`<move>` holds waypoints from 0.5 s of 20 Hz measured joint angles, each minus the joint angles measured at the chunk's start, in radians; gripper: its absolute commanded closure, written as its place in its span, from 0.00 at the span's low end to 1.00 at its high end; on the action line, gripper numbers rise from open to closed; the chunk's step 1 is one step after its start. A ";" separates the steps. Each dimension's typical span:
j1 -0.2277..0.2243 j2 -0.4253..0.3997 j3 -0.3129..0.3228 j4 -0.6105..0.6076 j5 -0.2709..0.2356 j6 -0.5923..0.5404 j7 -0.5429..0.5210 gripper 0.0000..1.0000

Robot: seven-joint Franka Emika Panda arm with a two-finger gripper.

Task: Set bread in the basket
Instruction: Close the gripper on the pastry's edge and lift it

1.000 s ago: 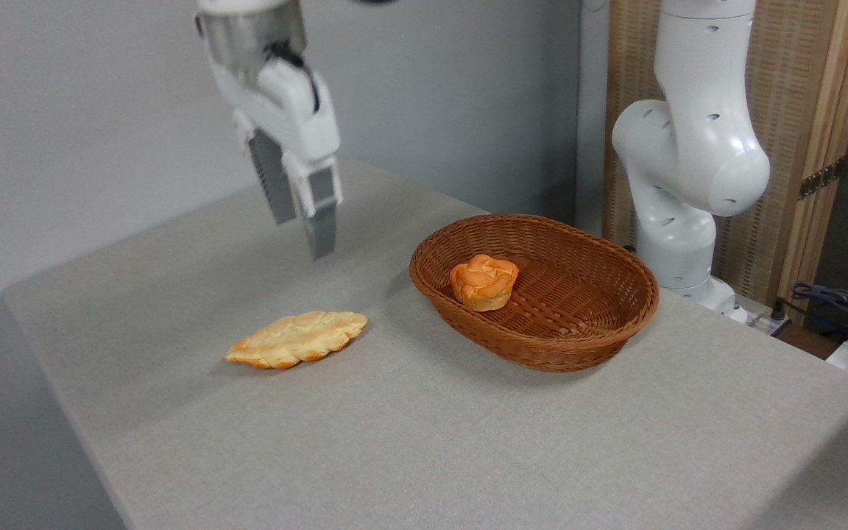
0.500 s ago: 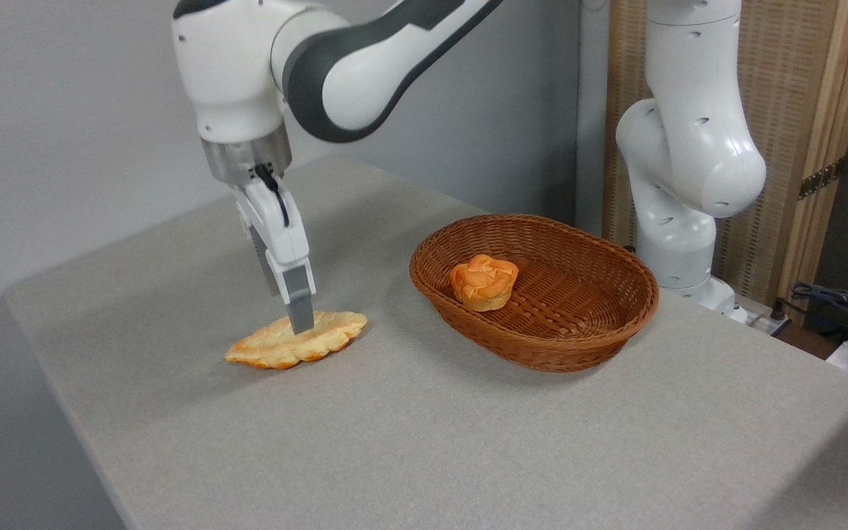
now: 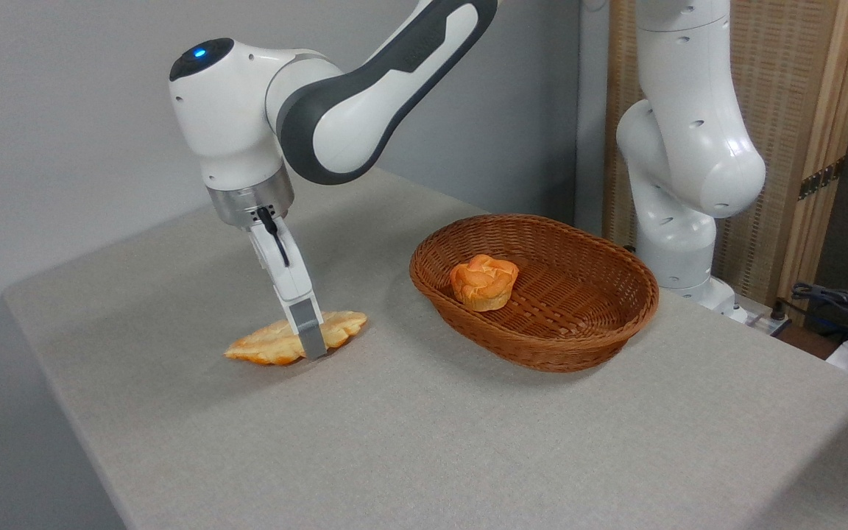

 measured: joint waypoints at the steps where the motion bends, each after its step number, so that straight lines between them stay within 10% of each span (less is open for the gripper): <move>1: -0.003 0.001 0.000 0.000 0.000 0.000 0.000 0.09; 4: -0.009 0.007 0.000 0.000 0.000 0.000 0.000 0.64; 10: -0.012 0.009 -0.008 0.001 0.000 0.001 0.000 0.66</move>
